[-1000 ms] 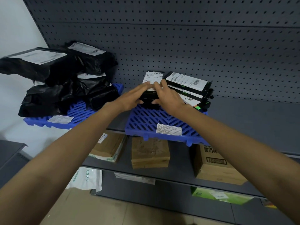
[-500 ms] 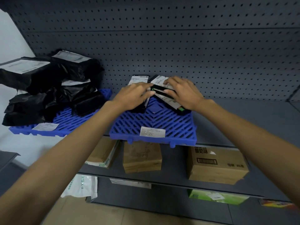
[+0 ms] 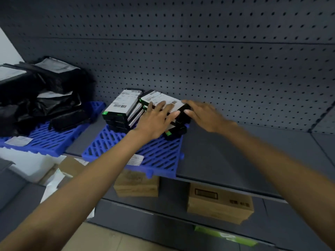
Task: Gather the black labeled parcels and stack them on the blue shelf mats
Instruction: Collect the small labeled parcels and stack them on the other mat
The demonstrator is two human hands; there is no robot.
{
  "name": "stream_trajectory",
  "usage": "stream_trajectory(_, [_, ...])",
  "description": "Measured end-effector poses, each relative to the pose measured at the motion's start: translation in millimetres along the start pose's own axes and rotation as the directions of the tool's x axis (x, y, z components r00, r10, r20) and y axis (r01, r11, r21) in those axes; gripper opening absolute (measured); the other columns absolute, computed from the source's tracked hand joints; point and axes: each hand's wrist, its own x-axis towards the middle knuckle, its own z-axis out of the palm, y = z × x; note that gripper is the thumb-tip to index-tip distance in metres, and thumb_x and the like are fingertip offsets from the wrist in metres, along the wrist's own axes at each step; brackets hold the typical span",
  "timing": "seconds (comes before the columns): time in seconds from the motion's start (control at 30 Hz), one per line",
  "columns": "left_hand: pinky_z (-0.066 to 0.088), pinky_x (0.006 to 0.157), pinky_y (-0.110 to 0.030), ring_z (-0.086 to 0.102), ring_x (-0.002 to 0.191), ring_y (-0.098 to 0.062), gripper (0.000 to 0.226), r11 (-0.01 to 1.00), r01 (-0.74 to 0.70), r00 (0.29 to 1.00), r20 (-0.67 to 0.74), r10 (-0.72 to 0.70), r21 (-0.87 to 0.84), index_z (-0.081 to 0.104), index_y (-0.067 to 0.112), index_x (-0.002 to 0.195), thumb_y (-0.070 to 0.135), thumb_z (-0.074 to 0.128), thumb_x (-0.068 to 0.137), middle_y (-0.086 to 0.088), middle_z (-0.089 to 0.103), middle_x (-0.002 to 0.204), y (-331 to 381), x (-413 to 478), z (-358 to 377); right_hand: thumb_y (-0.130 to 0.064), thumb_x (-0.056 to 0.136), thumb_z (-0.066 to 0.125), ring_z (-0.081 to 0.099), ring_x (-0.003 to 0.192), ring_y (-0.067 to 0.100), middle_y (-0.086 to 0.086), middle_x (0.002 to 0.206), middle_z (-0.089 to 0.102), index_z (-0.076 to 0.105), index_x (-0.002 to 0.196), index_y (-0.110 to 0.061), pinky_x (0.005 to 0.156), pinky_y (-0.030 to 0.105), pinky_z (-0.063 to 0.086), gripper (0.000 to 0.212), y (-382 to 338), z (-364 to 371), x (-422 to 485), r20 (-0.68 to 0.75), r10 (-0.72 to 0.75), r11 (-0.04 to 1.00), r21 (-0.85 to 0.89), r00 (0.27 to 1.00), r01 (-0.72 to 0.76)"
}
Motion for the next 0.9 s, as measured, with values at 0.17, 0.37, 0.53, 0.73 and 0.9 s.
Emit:
stream_trajectory(0.17, [0.021, 0.120, -0.049, 0.026, 0.145, -0.035, 0.067, 0.969, 0.163, 0.977, -0.106, -0.185, -0.186, 0.038, 0.022, 0.145, 0.065, 0.023, 0.096, -0.004, 0.035, 0.154, 18, 4, 5, -0.045, 0.104, 0.032, 0.048, 0.131, 0.028, 0.004, 0.151, 0.045, 0.030, 0.151, -0.025, 0.107, 0.048, 0.039, 0.051, 21, 4, 12, 0.096, -0.088, 0.990, 0.118, 0.991, 0.077])
stream_trajectory(0.37, [0.032, 0.111, -0.041, 0.034, 0.143, -0.024, 0.081, 0.879, 0.208, 0.960, -0.084, -0.268, -0.430, 0.028, 0.025, 0.148, 0.076, 0.039, 0.087, 0.004, 0.013, 0.162, 36, 0, 18, -0.043, 0.104, 0.035, 0.049, 0.129, 0.024, 0.005, 0.147, 0.047, 0.031, 0.149, -0.026, 0.106, 0.045, 0.041, 0.049, 35, 10, 20, 0.123, -0.177, 0.953, 0.269, 0.976, 0.139])
stream_trajectory(0.53, [0.027, 0.119, -0.042, 0.025, 0.148, -0.015, 0.073, 0.785, 0.182, 0.955, -0.082, -0.283, -0.592, 0.023, 0.032, 0.149, 0.069, 0.046, 0.090, 0.010, 0.006, 0.163, 38, -6, 22, -0.044, 0.102, 0.040, 0.059, 0.112, 0.021, 0.006, 0.130, 0.060, 0.036, 0.147, -0.026, 0.090, 0.032, 0.045, 0.048, 38, 11, 20, 0.074, -0.240, 0.926, 0.317, 0.968, 0.205])
stream_trajectory(0.73, [0.015, 0.120, -0.030, 0.006, 0.149, -0.002, 0.067, 0.761, 0.107, 0.965, -0.116, -0.233, -0.640, 0.021, 0.039, 0.151, 0.060, 0.050, 0.094, 0.010, 0.005, 0.164, 25, -16, 24, -0.048, 0.101, 0.040, 0.063, 0.085, 0.019, 0.001, 0.097, 0.065, 0.038, 0.149, -0.025, 0.080, 0.037, 0.051, 0.054, 22, 9, 17, 0.057, -0.311, 0.913, 0.293, 0.949, 0.282])
stream_trajectory(0.9, [0.020, 0.120, -0.032, 0.008, 0.149, -0.002, 0.069, 0.757, 0.107, 0.975, -0.083, -0.208, -0.645, 0.020, 0.039, 0.152, 0.063, 0.047, 0.093, 0.017, 0.001, 0.163, 13, -26, 27, -0.052, 0.098, 0.044, 0.066, 0.088, 0.022, 0.007, 0.100, 0.069, 0.027, 0.151, -0.035, 0.084, 0.045, 0.054, 0.059, 21, 10, 18, 0.128, -0.311, 0.923, 0.275, 0.942, 0.268])
